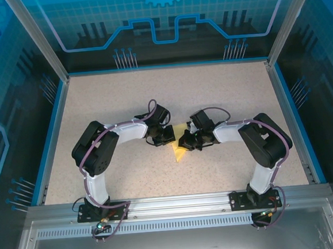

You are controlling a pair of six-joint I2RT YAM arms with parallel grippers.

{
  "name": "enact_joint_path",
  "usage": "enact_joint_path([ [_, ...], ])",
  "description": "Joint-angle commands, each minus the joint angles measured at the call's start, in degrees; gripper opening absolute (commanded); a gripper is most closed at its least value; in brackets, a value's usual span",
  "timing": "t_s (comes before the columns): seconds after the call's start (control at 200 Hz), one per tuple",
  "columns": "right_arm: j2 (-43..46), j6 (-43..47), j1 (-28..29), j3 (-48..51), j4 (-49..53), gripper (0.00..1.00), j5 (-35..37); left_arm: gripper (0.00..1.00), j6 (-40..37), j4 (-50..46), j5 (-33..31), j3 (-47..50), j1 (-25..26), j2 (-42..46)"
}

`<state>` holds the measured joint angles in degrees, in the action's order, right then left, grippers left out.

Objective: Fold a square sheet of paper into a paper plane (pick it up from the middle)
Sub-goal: Third fold the triangle at the center of the table.

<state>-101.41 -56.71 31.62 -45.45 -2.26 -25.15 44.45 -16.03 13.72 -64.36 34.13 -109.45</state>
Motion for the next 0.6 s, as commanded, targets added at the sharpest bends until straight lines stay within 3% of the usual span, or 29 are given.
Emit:
enact_joint_path([
  [0.0, -1.19, 1.72, 1.08, -1.44, -0.19, 0.07, -1.03, 0.06, -1.42, -2.15, -0.79, -0.1, -0.01, -1.6],
  [0.595, -2.39, 4.94, 1.69, -2.6, 3.02, 0.07, -0.66, 0.06, -1.35, -1.98, -0.73, 0.26, -0.03, -1.47],
])
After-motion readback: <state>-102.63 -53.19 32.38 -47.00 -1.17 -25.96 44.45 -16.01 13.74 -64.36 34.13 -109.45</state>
